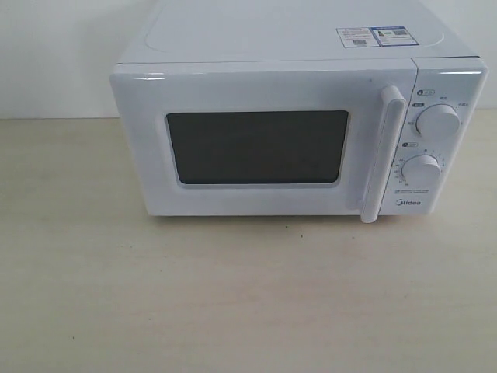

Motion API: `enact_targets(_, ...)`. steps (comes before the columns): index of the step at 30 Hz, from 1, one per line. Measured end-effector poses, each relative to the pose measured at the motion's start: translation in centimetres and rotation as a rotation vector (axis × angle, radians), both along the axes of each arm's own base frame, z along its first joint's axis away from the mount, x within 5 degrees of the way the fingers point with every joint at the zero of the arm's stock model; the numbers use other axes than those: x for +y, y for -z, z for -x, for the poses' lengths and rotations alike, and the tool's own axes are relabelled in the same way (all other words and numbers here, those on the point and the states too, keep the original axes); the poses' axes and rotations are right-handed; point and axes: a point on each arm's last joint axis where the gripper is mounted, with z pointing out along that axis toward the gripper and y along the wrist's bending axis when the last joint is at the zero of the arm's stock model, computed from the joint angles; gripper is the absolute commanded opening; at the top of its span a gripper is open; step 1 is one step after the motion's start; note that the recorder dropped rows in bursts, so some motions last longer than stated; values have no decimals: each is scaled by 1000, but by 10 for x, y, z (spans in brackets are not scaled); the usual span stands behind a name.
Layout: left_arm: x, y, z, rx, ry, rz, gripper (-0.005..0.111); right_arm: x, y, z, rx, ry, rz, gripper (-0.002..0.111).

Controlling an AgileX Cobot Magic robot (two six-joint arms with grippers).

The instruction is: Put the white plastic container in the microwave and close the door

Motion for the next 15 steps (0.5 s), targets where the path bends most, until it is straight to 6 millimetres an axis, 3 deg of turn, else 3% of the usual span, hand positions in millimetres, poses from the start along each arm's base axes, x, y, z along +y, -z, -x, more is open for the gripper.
enact_targets(3,-1,11,1,0,-39,-199,4,0,0,0,0,1,-2,0)
enact_targets(7,-1,32,-5,58,-50,-306,4,0,0,0,2,1,-2,0)
enact_targets(15,-2,70,-12,201,-7,-119,4,0,0,0,2,1,-2,0)
